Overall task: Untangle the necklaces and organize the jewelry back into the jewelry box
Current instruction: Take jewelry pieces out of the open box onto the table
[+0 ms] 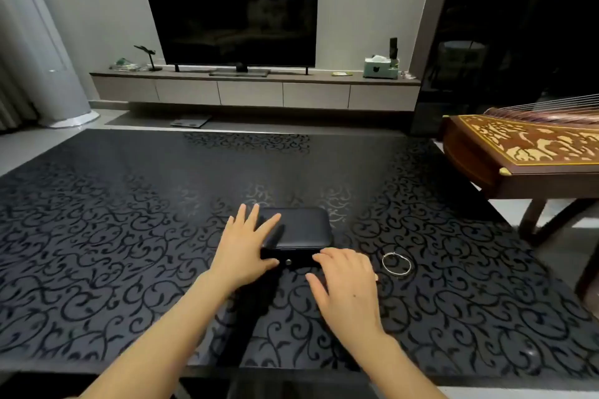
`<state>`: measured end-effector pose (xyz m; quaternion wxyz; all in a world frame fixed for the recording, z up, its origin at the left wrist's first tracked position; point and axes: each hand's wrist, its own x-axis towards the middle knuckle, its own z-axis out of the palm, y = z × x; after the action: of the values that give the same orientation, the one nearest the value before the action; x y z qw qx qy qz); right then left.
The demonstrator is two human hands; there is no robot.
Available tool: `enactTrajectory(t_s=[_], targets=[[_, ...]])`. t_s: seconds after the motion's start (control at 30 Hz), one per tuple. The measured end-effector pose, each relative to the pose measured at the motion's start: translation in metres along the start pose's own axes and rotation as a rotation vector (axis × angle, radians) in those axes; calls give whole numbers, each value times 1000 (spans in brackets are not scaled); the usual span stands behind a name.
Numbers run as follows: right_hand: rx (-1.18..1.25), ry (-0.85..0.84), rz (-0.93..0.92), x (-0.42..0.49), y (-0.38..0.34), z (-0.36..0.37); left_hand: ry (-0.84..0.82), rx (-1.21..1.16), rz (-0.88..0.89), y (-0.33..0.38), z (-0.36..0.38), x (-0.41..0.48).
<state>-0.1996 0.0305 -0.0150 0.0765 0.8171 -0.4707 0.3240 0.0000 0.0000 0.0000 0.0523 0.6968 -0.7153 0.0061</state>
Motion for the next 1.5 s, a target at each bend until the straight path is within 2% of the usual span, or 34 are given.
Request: enactTrajectory(t_s=[0.1, 0.17, 0.37, 0.53, 0.6, 0.87, 1.13, 1.27, 1.37, 1.5], targets=[[163, 6, 143, 5, -3, 27, -108, 51, 44, -11, 3, 25], [229, -61, 245, 7, -3, 45, -142, -38, 28, -15, 6, 36], [422, -124, 498, 14, -11, 69, 45, -41, -33, -1, 18, 25], [630, -41, 730, 23, -10, 76, 91, -23, -74, 14, 22, 20], [643, -16, 764, 27, -8, 79, 87, -20, -67, 15, 18, 23], [559, -70, 665, 14, -15, 91, -32, 0, -20, 8, 16, 19], [876, -33, 763, 15, 7, 85, -21, -14, 2, 5, 18, 21], [921, -24, 815, 12, 9, 88, 16, 50, 6, 7, 22, 18], [774, -27, 789, 8, 4, 90, 54, 109, -13, 18, 30, 11], [215, 7, 463, 5, -10, 92, 38, 83, 8, 11, 32, 8]])
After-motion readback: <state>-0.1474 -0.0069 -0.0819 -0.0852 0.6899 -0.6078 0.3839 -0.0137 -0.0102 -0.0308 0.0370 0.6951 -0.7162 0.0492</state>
